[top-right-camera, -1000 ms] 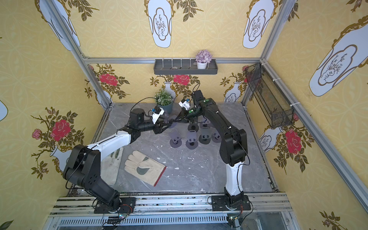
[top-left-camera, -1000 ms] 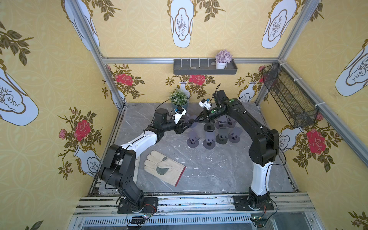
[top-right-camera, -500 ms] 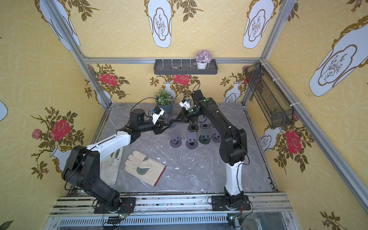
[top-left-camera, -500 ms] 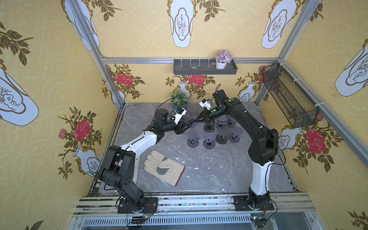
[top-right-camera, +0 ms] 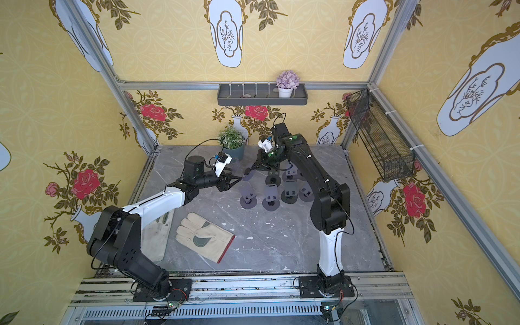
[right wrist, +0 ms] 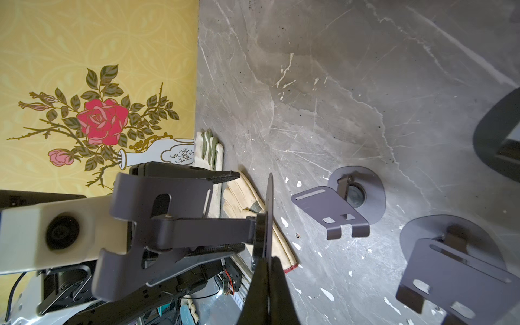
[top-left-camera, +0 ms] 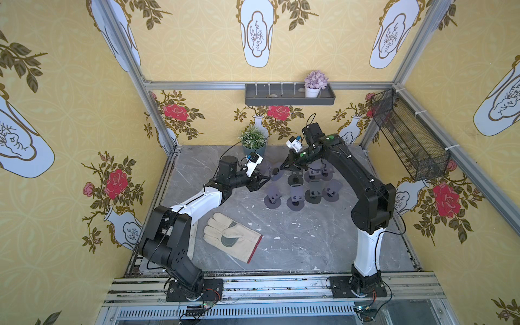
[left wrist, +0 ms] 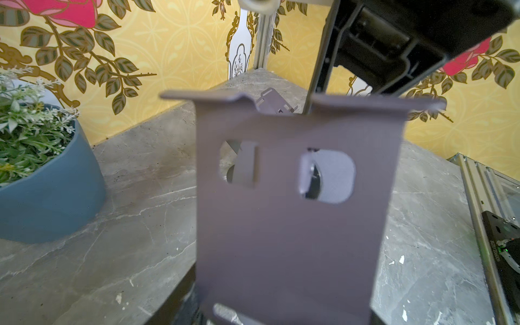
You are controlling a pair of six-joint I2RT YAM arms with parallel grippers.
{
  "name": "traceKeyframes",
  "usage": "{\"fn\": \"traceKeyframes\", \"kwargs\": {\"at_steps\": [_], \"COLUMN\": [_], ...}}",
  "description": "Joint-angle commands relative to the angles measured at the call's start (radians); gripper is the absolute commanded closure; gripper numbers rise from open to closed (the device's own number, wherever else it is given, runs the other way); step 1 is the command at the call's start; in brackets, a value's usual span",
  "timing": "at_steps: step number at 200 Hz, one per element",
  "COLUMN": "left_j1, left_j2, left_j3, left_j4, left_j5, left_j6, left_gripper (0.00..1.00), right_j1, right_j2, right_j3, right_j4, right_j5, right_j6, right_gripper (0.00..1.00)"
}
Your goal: Open the phone stand
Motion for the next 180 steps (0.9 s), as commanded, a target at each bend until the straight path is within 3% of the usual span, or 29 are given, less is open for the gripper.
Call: {"fn": "traceKeyframes", "kwargs": {"at_steps": [1,43,123,166,180], "left_j1": [0.007,0.007,0.008,0.008,0.008], "left_j2": [-0.013,-0.01,-0.016,-0.033,-0.038], "left_j3": [-0.009,-0.005,-0.004,-0.032,-0.037], "left_j4": [0.018,0.02,0.008,0.001,0.0], "left_j5": [0.028,0.025,0.027,0.026,0.026], "left_j6": [-0.025,-0.038,-0.047,-0.046,-0.046], "left_gripper": [0.64,0.64,0.64,0.64,0.64], "right_j1": [-0.035,-0.024,-0.025,-0.018,-0.018], "right_j2": [0.0,0.002,-0.033,-0.051,-0.053], "right_j3": [0.022,0.024,0.007,0.022,0.024], "right_j4": [0.004,0.014,0.003,0.02,0.033], "right_j5": [0.334,0.278,0.426,0.478,0.445], "right_j6": [-0.033,-0.06,-0.075,-0.077,-0.081], "right_gripper": [1.0,1.0,1.0,1.0,1.0]}}
